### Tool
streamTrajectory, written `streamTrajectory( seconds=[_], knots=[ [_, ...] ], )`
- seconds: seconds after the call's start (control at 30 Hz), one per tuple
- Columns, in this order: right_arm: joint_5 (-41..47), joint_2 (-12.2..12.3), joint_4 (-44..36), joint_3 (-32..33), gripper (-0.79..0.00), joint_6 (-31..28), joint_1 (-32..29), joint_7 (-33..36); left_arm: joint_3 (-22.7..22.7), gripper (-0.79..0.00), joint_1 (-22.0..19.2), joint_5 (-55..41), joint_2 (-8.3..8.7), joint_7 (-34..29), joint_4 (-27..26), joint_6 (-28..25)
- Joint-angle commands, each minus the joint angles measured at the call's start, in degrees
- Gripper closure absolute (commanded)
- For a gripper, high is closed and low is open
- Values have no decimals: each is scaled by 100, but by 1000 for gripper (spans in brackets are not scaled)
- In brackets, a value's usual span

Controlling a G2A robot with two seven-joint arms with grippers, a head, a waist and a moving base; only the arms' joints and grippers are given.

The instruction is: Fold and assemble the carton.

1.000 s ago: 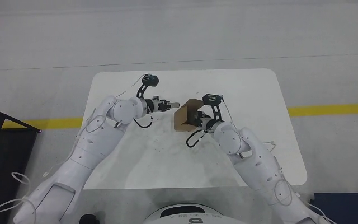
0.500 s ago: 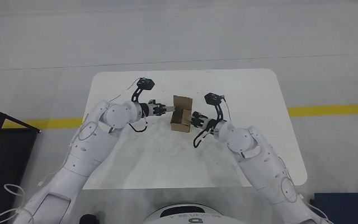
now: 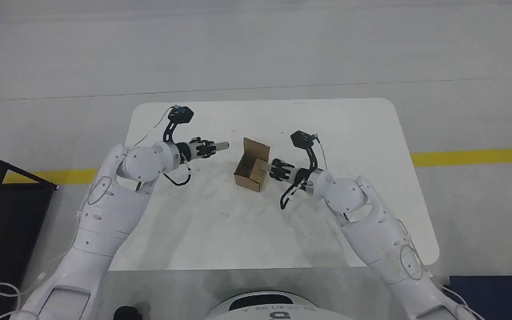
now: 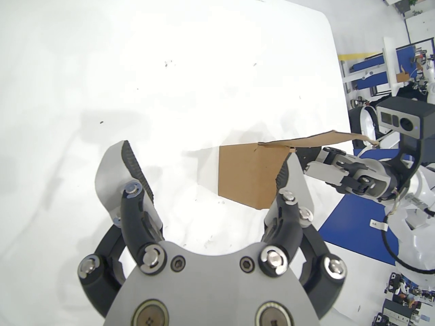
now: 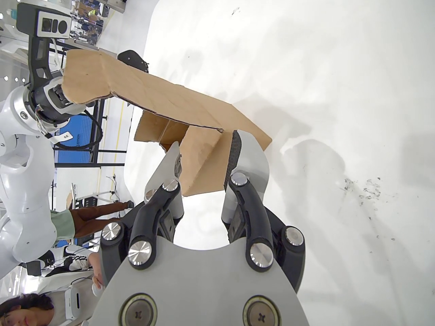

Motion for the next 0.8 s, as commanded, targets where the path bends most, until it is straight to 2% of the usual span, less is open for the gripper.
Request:
streamTrajectory(
  seconds=[0.0, 0.1, 0.13, 0.23, 0.3, 0.43, 0.6, 0.7, 0.73, 0.77],
  knots=[
    [-20, 5, -21, -12, -336, 19, -11, 23, 79, -680, 26, 88, 2, -69, -53, -121],
    [-39, 4, -10, -61, -351, 40, 12, 59, 241, -696, 28, 198, -10, -139, -129, -223],
    [-45, 3, 4, -82, -363, 45, 26, 77, 312, -730, 13, 184, -16, -250, -138, -304],
    [-47, -5, 48, -155, -369, 31, 77, 111, 493, -727, -158, 297, -35, -486, -71, -473],
    [-48, -9, 72, -193, -369, 27, 104, 117, 615, -662, -263, 344, -58, -546, -15, -498],
    [-46, -11, 89, -227, -372, 20, 125, 103, 912, -403, -496, 622, -116, -600, 100, -430],
    [-39, 1, 65, -215, -372, 1, 107, 104, 1193, -283, -711, 707, -196, -599, 242, -368],
    [-33, 13, 28, -185, -385, -23, 82, 103, 1313, -49, -804, 708, -235, -603, 312, -366],
    [-39, 20, 4, -166, -385, -36, 67, 99, 1343, 0, -829, 711, -246, -604, 329, -362],
    [-62, 28, -35, -140, -391, -50, 45, 87, 1367, 0, -853, 710, -255, -604, 344, -354]
  ],
)
